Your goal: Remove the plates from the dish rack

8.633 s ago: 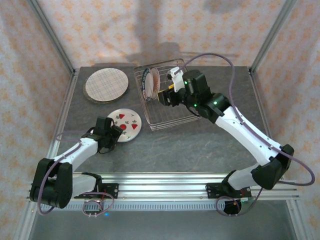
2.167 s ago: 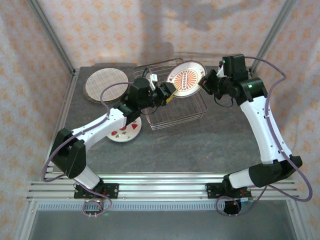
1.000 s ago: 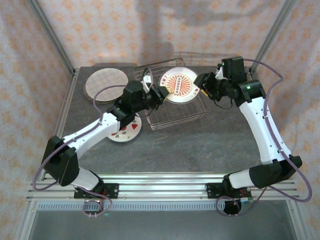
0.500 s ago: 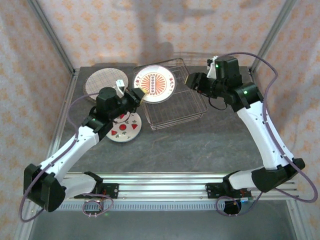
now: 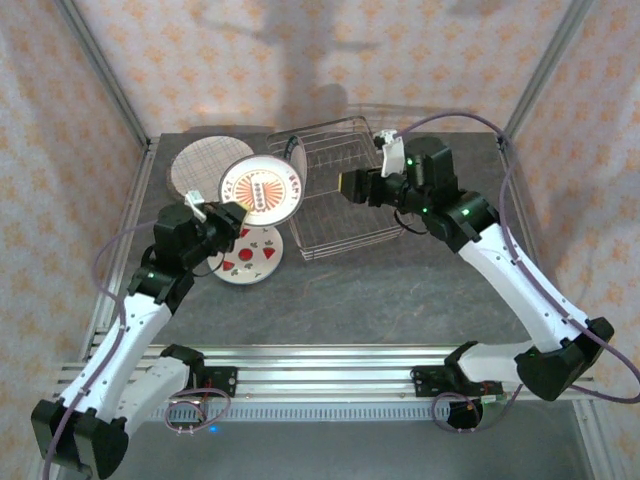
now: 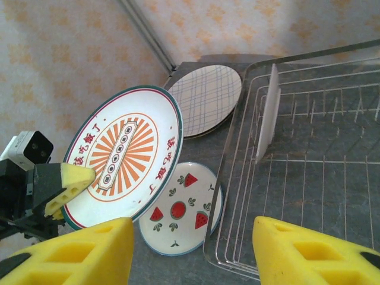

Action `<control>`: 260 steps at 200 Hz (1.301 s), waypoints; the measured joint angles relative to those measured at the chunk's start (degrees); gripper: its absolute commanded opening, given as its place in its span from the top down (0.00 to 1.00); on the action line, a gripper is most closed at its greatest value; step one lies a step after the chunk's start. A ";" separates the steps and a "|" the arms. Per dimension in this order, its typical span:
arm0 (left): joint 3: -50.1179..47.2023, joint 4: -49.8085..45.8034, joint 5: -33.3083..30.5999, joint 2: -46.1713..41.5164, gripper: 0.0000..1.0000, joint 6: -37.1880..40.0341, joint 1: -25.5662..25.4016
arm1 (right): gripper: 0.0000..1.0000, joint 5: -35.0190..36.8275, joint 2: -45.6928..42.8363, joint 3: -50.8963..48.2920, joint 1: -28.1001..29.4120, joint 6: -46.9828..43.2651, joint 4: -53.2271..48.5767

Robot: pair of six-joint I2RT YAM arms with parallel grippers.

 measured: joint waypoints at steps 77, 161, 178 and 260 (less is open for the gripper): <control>-12.44 -7.67 -6.97 -11.41 1.00 -0.11 1.51 | 0.34 -0.70 -3.32 -8.87 7.52 -14.36 6.62; -23.41 -5.07 -11.98 -11.65 1.00 -1.99 1.51 | 0.34 -1.27 -3.32 -10.49 7.89 -18.73 7.61; -24.24 -2.82 -12.26 -9.44 1.00 -2.21 1.51 | 0.34 -1.99 -3.32 -10.49 7.89 -18.97 7.78; -25.79 6.82 -12.63 -1.68 1.00 -2.32 1.51 | 0.34 -3.56 -3.28 -10.54 7.89 -19.12 7.80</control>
